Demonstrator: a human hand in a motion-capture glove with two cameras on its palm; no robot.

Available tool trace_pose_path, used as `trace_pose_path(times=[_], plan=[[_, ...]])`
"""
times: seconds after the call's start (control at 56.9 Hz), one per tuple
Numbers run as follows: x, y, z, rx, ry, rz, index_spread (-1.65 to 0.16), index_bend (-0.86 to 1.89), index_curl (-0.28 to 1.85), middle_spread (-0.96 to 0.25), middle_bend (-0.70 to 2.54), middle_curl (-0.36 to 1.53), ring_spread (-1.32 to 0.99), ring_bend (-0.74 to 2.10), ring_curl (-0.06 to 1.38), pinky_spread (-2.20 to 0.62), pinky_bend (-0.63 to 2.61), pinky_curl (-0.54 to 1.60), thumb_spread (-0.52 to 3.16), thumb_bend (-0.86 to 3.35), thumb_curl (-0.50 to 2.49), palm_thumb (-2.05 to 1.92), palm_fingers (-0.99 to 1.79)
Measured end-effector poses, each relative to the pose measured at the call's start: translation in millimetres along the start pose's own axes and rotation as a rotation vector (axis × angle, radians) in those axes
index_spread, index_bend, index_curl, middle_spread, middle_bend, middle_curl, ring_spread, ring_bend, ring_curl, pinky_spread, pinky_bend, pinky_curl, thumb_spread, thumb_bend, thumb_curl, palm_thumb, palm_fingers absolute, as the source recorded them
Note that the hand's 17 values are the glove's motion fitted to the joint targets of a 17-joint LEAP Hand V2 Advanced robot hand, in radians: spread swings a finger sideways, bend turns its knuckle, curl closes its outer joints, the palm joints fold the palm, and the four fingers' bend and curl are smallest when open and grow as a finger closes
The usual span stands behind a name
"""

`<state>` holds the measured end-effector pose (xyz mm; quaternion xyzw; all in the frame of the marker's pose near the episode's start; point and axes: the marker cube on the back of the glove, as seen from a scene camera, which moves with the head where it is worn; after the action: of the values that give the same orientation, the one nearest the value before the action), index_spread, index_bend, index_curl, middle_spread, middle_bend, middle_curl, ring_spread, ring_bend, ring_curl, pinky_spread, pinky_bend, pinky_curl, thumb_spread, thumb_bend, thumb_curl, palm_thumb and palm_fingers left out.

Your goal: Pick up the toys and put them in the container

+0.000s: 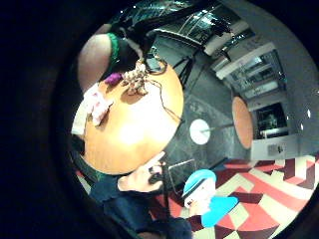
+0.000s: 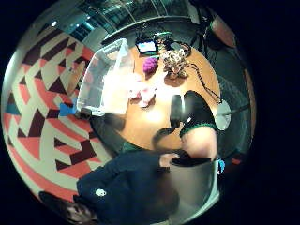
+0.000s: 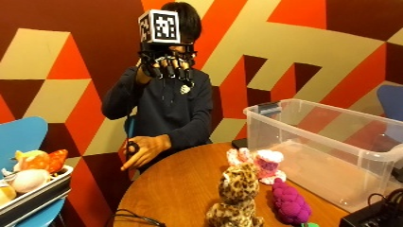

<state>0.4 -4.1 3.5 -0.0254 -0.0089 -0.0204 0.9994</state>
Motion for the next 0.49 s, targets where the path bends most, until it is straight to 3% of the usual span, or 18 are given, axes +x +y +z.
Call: trace_pose_path(times=[0.281,0.492], plan=[[14,-26,10,-0.056,-0.03,-0.004,-0.2,0.19,0.31,-0.05,0.27,0.25,-0.11,0.34,0.14,-0.01,0.53,0.26,1.55,0.34,0.3,0.25,0.44],[27,-81,32,-0.121,-0.049,-0.057,-0.23,0.06,0.25,-0.02,0.18,0.27,-0.07,0.4,0.19,0.0,0.77,0.35,1.52,0.24,0.29,0.1,0.02]])
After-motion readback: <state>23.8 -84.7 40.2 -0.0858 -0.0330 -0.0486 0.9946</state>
